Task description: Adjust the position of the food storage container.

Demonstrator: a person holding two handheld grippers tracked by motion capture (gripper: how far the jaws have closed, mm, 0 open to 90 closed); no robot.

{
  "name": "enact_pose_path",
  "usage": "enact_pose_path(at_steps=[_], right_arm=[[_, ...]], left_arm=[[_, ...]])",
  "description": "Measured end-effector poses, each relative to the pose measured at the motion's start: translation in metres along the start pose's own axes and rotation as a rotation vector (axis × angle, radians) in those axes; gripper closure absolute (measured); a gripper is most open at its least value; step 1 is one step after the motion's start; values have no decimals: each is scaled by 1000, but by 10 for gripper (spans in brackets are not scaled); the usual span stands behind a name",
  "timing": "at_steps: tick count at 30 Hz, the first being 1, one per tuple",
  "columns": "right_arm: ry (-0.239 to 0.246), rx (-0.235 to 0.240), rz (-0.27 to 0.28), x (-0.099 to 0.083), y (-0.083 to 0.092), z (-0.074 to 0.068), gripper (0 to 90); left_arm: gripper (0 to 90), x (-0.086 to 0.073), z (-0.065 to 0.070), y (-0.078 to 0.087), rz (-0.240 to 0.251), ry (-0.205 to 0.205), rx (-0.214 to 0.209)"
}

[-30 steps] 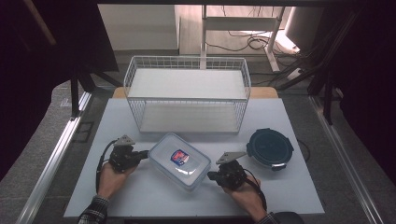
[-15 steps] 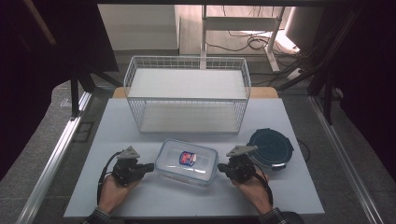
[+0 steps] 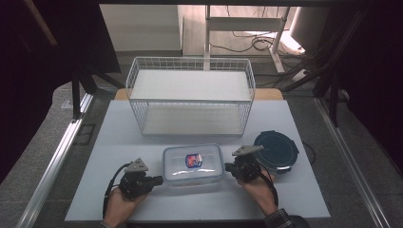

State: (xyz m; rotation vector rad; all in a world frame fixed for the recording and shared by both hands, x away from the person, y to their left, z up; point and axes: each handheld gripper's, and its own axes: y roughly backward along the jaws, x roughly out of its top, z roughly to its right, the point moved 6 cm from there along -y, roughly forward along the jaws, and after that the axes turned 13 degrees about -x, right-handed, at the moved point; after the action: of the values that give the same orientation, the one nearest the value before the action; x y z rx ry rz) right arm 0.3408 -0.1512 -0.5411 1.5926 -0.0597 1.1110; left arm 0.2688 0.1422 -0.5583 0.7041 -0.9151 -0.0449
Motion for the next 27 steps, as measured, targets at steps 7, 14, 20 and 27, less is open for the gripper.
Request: enact_pose_path(at_steps=[7,14,20,27], right_arm=[[18,0,33,-3,13,3,847],[41,-16,89,-6,29,12,692],[33,-17,116,-8,39,18,387],[58,7,114,-12,35,14,184]], left_arm=[[721,-1,-6,10,7,-8,58],[420,-7,-9,20,43,6,76],[217,-11,-6,22,60,-11,54],[108,-18,-6,22,27,-8,39]])
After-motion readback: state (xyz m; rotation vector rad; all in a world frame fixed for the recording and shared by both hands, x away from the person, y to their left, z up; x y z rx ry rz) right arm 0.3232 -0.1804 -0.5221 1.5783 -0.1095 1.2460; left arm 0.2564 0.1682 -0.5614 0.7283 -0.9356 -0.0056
